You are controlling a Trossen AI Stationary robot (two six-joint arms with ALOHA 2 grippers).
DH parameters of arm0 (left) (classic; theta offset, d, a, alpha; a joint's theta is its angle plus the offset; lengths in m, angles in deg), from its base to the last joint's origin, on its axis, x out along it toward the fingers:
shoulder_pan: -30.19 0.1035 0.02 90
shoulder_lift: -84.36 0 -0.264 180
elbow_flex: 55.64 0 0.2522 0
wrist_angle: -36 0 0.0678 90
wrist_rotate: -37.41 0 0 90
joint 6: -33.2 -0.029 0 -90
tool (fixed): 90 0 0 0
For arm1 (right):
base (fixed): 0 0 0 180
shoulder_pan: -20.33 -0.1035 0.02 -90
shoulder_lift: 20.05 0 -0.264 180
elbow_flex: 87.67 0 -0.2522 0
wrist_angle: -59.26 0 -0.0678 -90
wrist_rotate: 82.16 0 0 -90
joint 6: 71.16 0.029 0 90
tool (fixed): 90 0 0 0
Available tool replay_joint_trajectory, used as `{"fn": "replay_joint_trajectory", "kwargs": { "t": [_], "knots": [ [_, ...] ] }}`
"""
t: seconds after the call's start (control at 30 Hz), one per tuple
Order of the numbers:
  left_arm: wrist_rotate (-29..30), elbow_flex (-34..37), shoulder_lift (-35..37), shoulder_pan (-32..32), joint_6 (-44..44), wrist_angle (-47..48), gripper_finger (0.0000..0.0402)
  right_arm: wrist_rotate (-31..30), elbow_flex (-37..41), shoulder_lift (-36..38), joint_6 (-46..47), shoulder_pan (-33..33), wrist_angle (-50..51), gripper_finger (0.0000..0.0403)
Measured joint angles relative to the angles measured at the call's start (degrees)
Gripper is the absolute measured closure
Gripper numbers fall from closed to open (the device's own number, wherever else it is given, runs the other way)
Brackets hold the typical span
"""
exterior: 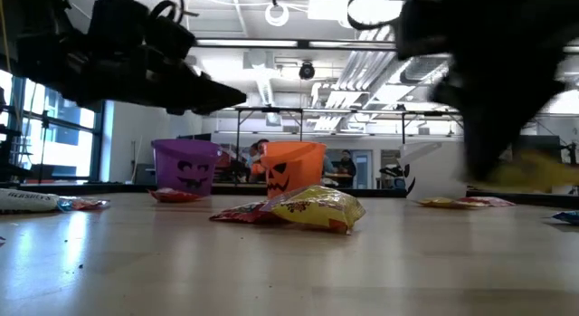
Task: Sort candy
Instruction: Put the yellow candy into the orange bucket
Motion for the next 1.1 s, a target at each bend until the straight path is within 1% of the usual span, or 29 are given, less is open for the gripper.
{"fn": "replay_joint_trajectory", "kwargs": {
  "t": [0.1,0.2,0.23,0.37,0.43,0.57,0.67,0.73,0.9,1.03,1.1],
  "knots": [
    [2.0,1.47,0.0,-0.02,0.18,-1.34,0.0295,-7.98,0.0,2.09,-8.25,5.19,-1.25,0.0398],
    [2.17,1.87,0.0,-0.02,0.6,-1.17,0.0296,-12.96,0.0,3.47,-16.43,11.98,-5.41,0.0395],
    [2.17,1.87,0.0,-0.02,0.6,-1.18,0.0296,-13.69,0.0,3.9,-19.46,14.48,-7.32,0.0395],
    [2.17,1.87,0.0,-0.02,0.6,-1.37,0.0296,-13.31,0.0,5.59,-33.06,24.98,-14.36,0.04],
    [2.17,1.87,0.0,-0.02,0.6,-1.37,0.0296,-10.43,0.0,6.56,-38.92,30.31,-18.89,0.04],
    [2.19,1.87,0.0,-0.02,1.06,-1.34,0.0296,-1.56,-0.02,7.03,-47.5,40.58,-28.85,0.04],
    [2.22,1.87,0.0,-0.02,1.1,-1.33,0.0296,3.81,-0.07,6.21,-51.17,47.17,-36.7,0.04],
    [2.22,1.86,0.0,-0.02,1.36,-1.34,0.0296,5.81,-0.08,5.55,-52.68,50.82,-40.26,0.04],
    [2.32,1.85,0.0,-0.02,1.63,-1.41,0.0296,11.83,-5.04,1.83,-53.26,57.56,-42.5,0.04],
    [2.58,1.85,-0.02,-0.02,1.61,-1.42,0.0296,16.05,-10.85,-3.74,-52.08,59.87,-41.55,0.0401],
    [2.59,1.85,-0.02,-0.02,1.63,-1.36,0.0296,16.75,-13.87,-6.39,-52.05,60.42,-40.64,0.0401]
  ]
}}
